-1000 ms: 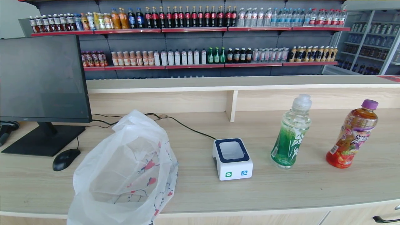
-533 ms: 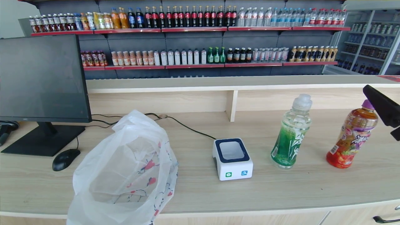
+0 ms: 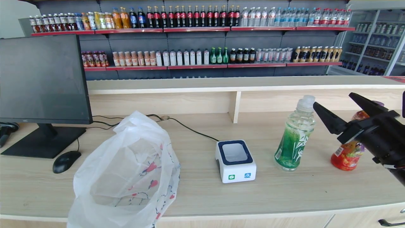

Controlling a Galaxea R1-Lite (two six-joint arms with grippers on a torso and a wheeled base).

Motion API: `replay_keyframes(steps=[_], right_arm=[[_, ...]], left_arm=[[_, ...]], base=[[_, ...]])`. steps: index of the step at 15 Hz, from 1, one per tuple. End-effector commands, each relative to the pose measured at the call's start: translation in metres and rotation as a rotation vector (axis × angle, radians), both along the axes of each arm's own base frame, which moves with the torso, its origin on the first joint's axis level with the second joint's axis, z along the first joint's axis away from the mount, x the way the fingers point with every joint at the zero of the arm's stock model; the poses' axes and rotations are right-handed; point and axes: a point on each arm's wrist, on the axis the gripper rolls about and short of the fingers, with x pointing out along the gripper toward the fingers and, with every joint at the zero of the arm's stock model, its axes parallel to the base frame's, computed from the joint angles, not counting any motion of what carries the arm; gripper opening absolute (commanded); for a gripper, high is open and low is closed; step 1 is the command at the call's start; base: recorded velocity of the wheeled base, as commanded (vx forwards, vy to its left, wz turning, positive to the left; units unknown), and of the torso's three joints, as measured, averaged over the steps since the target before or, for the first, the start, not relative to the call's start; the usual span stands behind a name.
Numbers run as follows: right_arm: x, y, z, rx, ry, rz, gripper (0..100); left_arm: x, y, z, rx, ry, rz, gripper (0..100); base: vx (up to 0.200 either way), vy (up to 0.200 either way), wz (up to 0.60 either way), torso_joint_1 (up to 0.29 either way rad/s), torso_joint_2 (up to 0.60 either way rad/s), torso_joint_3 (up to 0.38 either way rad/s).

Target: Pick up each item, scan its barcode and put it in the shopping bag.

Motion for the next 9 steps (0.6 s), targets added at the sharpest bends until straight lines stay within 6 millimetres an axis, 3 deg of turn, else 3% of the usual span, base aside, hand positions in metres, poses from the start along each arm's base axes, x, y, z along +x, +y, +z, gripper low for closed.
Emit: replay_keyframes(steps=[1, 9], right_arm=[[-0.001, 0.001, -0.016, -0.01, 0.07, 0.006, 100], [-0.001, -0.005, -0.052, 0.01, 0.255, -0.012, 100]], left_arm=[[0.0, 0.0, 0.0, -0.001, -0.001, 0.001, 100], [0.0, 0.0, 0.0, -0.001, -0.001, 0.001, 100]], base=[[0.0, 0.0, 0.0, 0.0, 0.0, 0.0], [0.0, 0.0, 0.0, 0.0, 0.0, 0.0]])
